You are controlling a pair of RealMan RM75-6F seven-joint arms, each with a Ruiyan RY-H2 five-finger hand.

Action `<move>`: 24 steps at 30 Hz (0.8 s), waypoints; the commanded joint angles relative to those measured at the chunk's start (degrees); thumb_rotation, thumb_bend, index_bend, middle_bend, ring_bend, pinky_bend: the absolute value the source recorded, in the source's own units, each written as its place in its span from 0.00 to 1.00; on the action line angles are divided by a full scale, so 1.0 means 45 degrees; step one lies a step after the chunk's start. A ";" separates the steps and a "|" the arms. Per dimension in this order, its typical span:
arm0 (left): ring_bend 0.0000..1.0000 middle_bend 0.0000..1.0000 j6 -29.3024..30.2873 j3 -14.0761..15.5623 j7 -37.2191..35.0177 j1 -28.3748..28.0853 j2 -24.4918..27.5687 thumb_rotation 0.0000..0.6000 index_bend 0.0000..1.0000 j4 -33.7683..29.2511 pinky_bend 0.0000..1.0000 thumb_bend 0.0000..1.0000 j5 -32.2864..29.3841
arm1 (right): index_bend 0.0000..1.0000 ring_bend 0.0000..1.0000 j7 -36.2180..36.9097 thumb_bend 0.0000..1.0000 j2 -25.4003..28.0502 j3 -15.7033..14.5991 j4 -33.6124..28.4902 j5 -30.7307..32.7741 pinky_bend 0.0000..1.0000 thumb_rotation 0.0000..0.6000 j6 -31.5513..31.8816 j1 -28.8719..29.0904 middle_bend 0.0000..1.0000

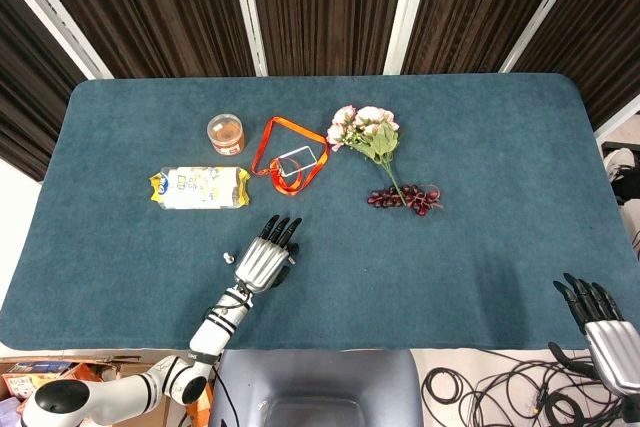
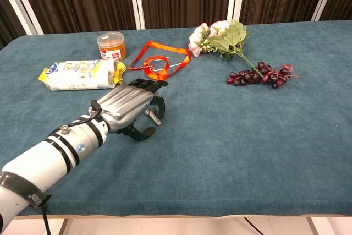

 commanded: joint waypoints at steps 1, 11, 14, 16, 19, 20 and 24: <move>0.00 0.00 -0.0032 0.0008 0.0050 -0.0009 0.0016 1.00 0.44 -0.0019 0.00 0.36 -0.0032 | 0.00 0.00 0.0005 0.21 0.0001 0.0000 0.0001 -0.0001 0.00 1.00 0.0003 -0.0001 0.00; 0.00 0.00 -0.0086 -0.0055 0.0166 -0.0121 -0.0069 1.00 0.49 0.0147 0.00 0.35 -0.0223 | 0.00 0.00 -0.0006 0.21 -0.0027 0.0051 0.0024 0.0056 0.00 1.00 -0.0014 -0.0006 0.00; 0.00 0.00 -0.0111 -0.0021 0.0061 -0.0147 -0.0111 1.00 0.52 0.0202 0.00 0.35 -0.0219 | 0.00 0.00 0.0009 0.21 -0.0022 0.0065 0.0007 0.0084 0.00 1.00 0.0012 -0.0030 0.00; 0.00 0.00 -0.0090 0.0031 0.0046 -0.0155 -0.0104 1.00 0.52 0.0183 0.00 0.35 -0.0175 | 0.00 0.00 0.0022 0.21 -0.0023 0.0083 -0.0005 0.0107 0.00 1.00 0.0011 -0.0032 0.00; 0.00 0.00 -0.0032 0.0064 0.0025 -0.0167 -0.0110 1.00 0.51 0.0139 0.00 0.36 -0.0128 | 0.00 0.00 -0.0034 0.21 -0.0012 0.0063 -0.0025 0.0086 0.00 1.00 -0.0021 -0.0028 0.00; 0.00 0.00 -0.0025 0.0064 0.0018 -0.0171 -0.0115 1.00 0.51 0.0121 0.00 0.36 -0.0130 | 0.00 0.00 -0.0036 0.21 -0.0007 0.0060 -0.0028 0.0079 0.00 1.00 -0.0020 -0.0029 0.00; 0.00 0.00 -0.0007 0.0080 0.0073 -0.0178 -0.0120 1.00 0.54 0.0103 0.00 0.36 -0.0150 | 0.00 0.00 0.0023 0.21 0.0000 0.0064 -0.0001 0.0058 0.00 1.00 0.0031 -0.0047 0.00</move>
